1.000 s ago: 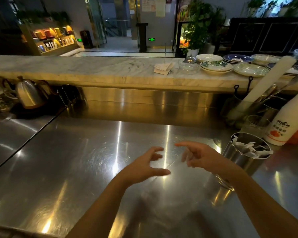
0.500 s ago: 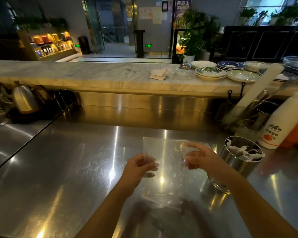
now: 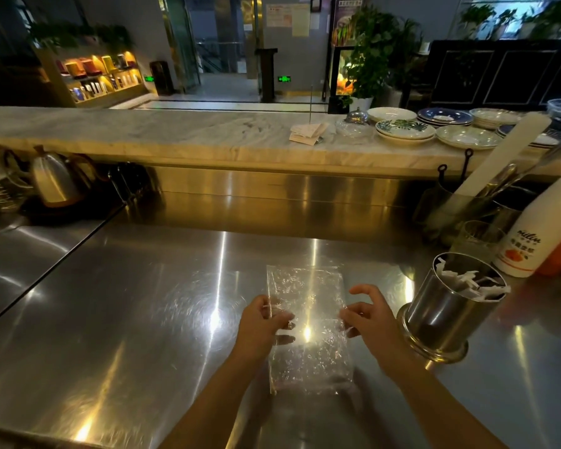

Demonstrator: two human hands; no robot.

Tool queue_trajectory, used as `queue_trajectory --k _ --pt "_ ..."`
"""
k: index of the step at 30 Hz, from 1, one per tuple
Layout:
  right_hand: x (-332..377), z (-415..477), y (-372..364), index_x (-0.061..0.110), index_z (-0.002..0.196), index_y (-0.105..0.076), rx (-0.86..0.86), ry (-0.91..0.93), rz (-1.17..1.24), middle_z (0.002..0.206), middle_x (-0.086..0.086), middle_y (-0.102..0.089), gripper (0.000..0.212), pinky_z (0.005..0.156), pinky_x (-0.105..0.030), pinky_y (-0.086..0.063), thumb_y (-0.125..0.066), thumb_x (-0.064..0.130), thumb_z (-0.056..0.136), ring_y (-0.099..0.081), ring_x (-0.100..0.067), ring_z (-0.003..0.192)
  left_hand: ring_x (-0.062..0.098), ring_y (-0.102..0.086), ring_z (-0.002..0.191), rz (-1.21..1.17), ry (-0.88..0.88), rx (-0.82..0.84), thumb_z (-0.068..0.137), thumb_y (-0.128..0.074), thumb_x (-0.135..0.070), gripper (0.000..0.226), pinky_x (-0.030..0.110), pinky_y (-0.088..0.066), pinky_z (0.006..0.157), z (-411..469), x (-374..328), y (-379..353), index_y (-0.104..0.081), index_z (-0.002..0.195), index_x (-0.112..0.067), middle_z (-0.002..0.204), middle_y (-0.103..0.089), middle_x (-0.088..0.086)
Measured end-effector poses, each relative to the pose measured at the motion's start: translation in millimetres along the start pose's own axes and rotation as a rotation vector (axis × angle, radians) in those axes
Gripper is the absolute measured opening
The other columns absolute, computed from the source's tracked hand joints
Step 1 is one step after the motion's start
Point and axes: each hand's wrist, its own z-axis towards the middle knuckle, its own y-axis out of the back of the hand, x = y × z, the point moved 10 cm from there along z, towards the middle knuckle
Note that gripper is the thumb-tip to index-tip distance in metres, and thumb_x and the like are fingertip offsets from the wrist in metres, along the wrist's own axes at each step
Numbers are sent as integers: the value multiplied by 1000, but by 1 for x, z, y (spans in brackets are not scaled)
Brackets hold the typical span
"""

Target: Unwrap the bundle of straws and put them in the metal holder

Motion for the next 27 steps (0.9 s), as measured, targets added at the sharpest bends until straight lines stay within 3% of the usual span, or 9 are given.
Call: queue_trajectory --k 3,8,13,17,19,22,24,27 --pt "-4 -3 -8 11 100 -50 25 4 -20 81 -15 -64 25 53 -21 -51 -65 6 80 -66 -15 60 18 -65 62 15 -1 -16 76 -67 5 28 26 -56 51 2 0 3 -54 99 -5 82 -64 14" --pt "-10 -1 -5 10 95 -51 -21 15 13 74 -13 -64 24 49 -19 -51 -65 -2 78 -66 -16 56 13 -67 64 60 -5 6 74 -69 5 41 24 -56 54 5 2 2 -51 109 -6 85 -65 12" --pt "-15 6 0 8 82 -57 -67 28 -43 70 -12 -64 14 49 -20 -50 -61 -5 79 -63 -12 52 26 -63 84 68 -19 -41 75 -69 3 61 27 -56 55 12 5 8 -37 120 -23 102 -55 12" --pt "-30 18 3 13 76 -63 -104 -40 -85 72 -10 -64 19 57 -25 -49 -59 -5 81 -61 -19 61 20 -59 87 271 -92 -29 79 -62 4 46 16 -50 56 20 8 6 -45 109 -26 113 -52 11" --pt "-40 24 -1 13 89 -64 -91 -79 -151 84 -7 -65 14 69 -29 -50 -59 2 82 -62 -24 79 13 -56 87 530 -203 -58 83 -58 1 32 7 -46 58 24 4 2 -51 104 -22 122 -49 7" --pt "-53 33 -15 13 119 -54 -12 -115 -329 118 -6 -55 36 85 -31 -47 -62 17 84 -55 -21 103 10 -53 93 762 -325 -31 87 -56 -7 25 3 -39 71 32 3 -9 -54 111 -12 138 -38 4" --pt "-57 40 -22 14 130 -44 35 -99 -494 137 -8 -43 51 96 -33 -40 -62 28 84 -46 -22 119 15 -50 114 882 -338 38 89 -56 -21 36 19 -41 92 39 10 -18 -49 123 -12 148 -29 2" --pt "-68 49 -28 20 141 -25 125 -71 -909 154 -5 -20 66 110 -46 -19 -49 50 86 -21 -27 138 18 -17 141 1121 -285 170 91 -47 -41 55 38 -28 112 49 30 -27 -37 136 -11 156 -14 1"
